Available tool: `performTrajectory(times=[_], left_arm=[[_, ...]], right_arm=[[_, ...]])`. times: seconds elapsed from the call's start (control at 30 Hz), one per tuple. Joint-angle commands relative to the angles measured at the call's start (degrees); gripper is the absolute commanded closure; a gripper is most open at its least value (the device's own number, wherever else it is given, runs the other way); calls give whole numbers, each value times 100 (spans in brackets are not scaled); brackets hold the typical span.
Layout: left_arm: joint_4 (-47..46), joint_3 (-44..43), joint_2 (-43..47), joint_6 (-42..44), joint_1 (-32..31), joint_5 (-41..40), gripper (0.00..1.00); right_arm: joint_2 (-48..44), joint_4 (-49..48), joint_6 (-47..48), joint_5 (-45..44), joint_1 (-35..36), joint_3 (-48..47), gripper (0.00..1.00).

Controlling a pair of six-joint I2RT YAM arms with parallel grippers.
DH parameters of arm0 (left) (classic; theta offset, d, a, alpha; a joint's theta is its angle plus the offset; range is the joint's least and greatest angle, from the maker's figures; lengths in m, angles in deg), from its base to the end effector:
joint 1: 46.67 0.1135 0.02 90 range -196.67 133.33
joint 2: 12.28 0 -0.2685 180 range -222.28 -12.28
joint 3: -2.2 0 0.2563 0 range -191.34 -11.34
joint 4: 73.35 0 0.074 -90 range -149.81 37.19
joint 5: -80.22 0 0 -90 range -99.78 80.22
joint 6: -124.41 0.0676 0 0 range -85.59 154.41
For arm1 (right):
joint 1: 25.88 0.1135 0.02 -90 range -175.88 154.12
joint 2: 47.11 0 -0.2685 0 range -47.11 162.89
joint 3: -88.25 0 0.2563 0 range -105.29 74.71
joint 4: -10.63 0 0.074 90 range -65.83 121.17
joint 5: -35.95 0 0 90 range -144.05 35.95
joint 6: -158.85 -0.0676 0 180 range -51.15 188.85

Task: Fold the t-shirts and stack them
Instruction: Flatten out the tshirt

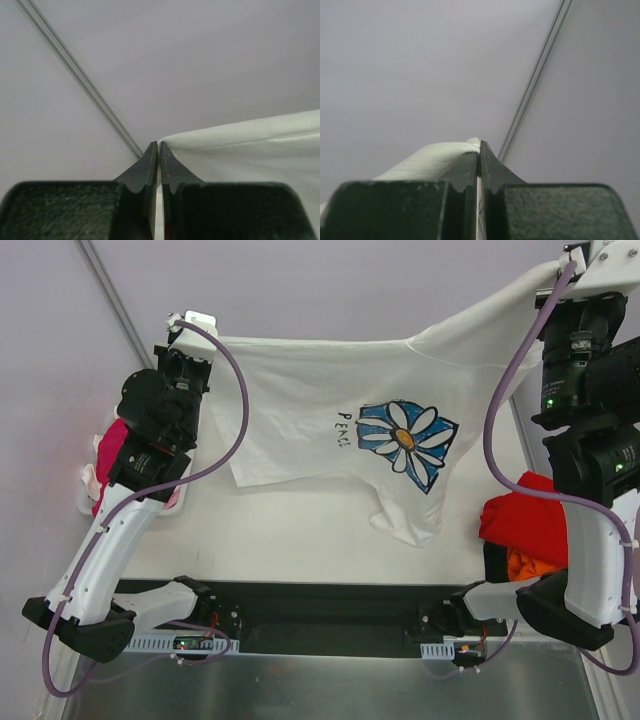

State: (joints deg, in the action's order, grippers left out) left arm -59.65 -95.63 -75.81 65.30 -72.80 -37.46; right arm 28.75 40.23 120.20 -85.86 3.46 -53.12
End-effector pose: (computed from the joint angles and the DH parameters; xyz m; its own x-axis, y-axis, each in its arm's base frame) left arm 0.2269 -0.0763 0.5454 0.2709 0.3735 -0.8872 -0.1625 0.9262 0.3403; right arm 0.1631 0.0508 0.6842 0.3539 -0.5624 -0.7473 0.3717 0.8178 -0.4395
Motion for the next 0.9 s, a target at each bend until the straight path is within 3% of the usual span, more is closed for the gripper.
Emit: performTrajectory(times=[0.0, 0.4, 0.87], left_arm=[[-350, -176, 51, 13, 91, -238, 100], [-350, -368, -2, 48, 91, -282, 100], [-701, -571, -538, 347, 161, -405, 100]], right_arm=[[-97, -358, -344, 52, -8, -435, 99], [-53, -331, -337, 193, -8, -611, 99], [280, -1315, 524, 360, -16, -120, 99]])
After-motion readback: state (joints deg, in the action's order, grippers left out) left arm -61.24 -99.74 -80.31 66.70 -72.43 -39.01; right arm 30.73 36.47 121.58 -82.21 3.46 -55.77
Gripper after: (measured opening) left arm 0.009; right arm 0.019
